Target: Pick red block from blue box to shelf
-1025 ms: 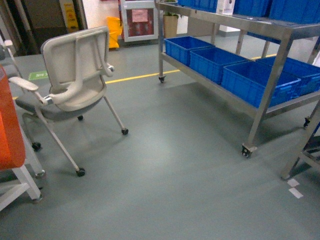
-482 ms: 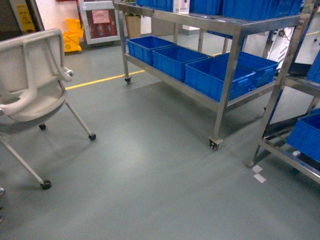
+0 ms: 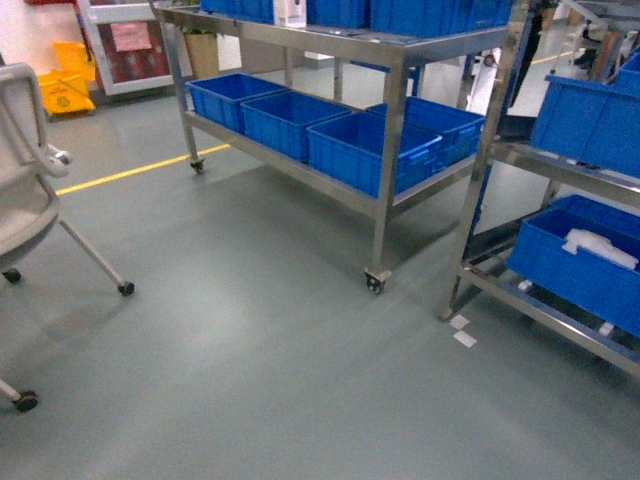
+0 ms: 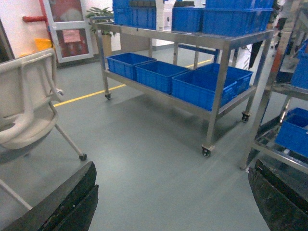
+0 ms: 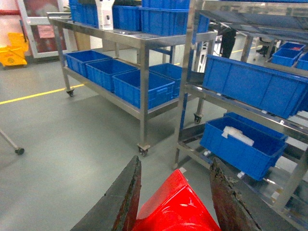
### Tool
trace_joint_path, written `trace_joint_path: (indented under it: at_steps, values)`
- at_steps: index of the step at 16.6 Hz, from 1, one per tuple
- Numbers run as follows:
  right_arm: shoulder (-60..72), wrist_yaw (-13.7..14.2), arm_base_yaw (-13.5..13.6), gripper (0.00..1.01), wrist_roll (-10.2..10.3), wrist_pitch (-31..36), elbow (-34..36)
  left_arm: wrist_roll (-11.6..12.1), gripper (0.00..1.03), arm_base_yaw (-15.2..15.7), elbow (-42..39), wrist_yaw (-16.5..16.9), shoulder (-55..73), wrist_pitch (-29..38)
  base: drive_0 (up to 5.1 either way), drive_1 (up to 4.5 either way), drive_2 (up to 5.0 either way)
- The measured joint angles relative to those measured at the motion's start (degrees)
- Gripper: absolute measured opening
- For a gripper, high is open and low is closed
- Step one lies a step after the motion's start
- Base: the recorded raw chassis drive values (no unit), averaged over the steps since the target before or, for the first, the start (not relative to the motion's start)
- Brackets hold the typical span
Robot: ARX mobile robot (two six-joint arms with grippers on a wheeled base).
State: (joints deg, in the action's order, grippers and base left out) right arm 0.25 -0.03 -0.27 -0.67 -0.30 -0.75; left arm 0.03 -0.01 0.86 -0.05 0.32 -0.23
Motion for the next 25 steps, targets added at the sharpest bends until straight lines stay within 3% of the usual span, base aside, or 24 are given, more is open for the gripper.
trace_joint_path:
  at_steps: [25]
  values:
    - [0.00,0.00,0.00,0.37,0.02,0.00,0.00,0.00,0.98,0.00,0.00,0.00,0.00,0.00,-1.4,-1.43,-1.4]
